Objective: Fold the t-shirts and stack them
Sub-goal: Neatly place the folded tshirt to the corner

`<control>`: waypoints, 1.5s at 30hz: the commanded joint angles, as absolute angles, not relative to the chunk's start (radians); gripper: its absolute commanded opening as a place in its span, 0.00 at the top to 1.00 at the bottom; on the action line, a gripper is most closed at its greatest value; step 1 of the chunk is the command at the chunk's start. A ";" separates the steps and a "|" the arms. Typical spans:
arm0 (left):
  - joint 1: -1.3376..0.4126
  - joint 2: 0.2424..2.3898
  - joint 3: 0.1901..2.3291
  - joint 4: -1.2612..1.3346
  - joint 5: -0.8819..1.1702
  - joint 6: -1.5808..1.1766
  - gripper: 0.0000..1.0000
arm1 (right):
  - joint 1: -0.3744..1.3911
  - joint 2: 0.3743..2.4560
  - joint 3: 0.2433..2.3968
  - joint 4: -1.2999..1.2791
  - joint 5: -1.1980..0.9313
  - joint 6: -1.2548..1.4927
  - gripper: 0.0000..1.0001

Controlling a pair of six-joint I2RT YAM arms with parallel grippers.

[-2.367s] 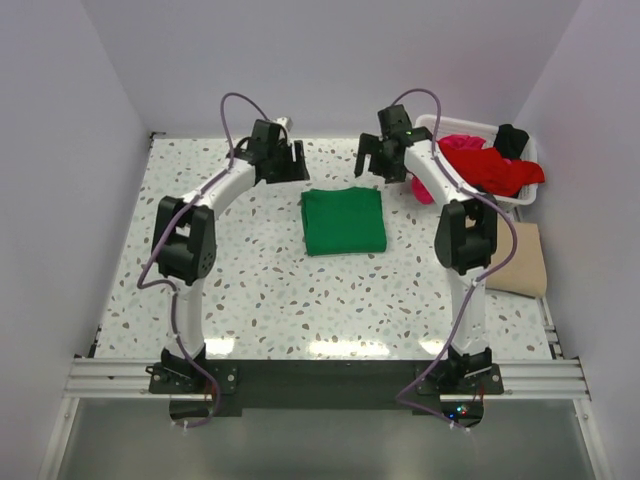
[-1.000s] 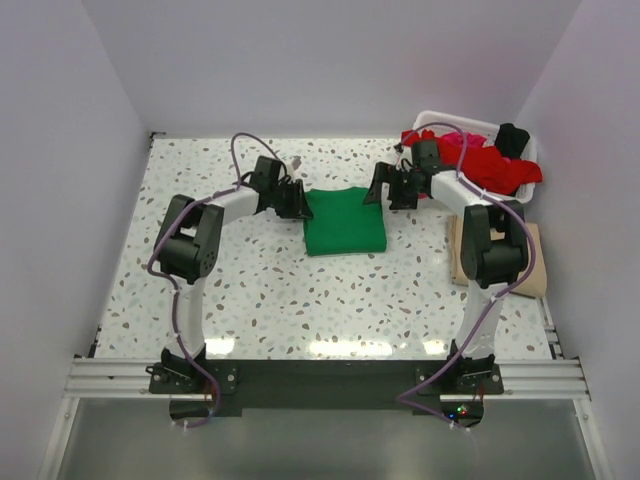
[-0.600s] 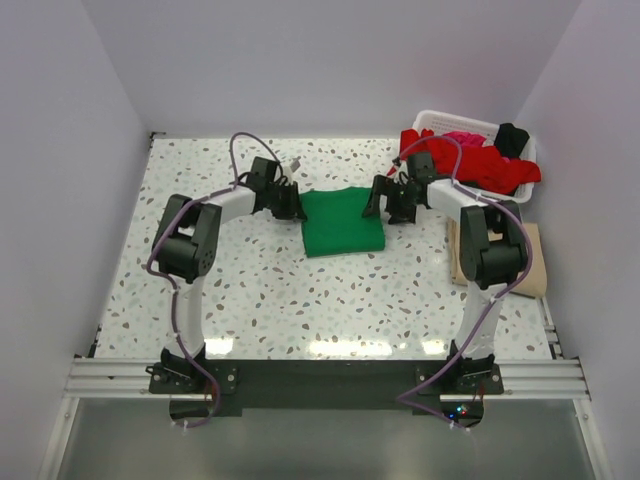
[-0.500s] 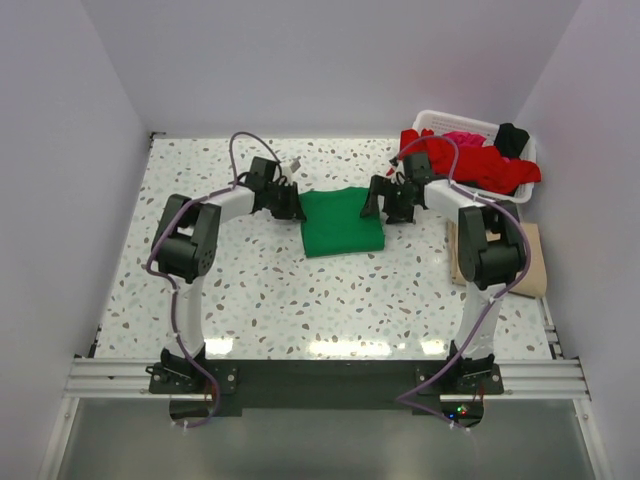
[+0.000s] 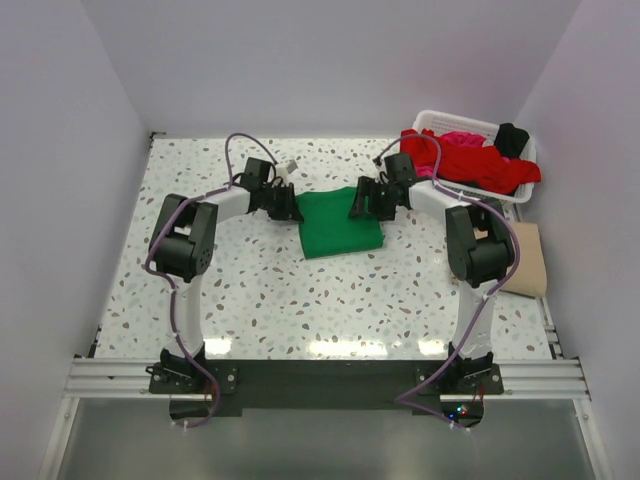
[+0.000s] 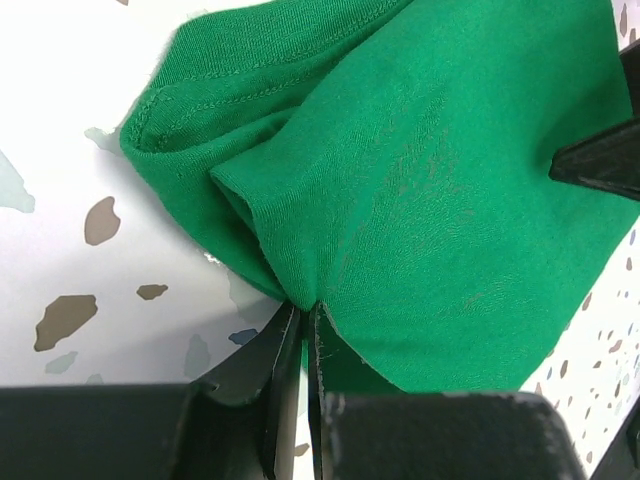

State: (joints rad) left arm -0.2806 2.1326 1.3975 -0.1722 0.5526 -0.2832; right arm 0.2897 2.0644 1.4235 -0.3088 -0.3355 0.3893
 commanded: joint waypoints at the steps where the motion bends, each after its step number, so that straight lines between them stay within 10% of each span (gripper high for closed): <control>1: -0.268 2.152 1.361 -0.235 0.515 -0.236 0.90 | 0.298 2.143 1.402 -0.365 -0.253 0.399 0.29; 14: -0.268 2.120 1.365 -0.219 0.535 -0.268 0.68 | 0.310 2.181 1.479 -0.425 -0.262 0.376 1.00; 45: -0.206 1.951 1.333 -0.235 0.551 -0.364 0.54 | 0.511 2.051 1.706 -1.103 0.543 0.293 1.00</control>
State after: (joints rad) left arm -0.2218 2.0022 1.3373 -0.2565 0.5259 -0.3508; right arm 0.5140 2.1296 1.7119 -1.0443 0.4431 0.2764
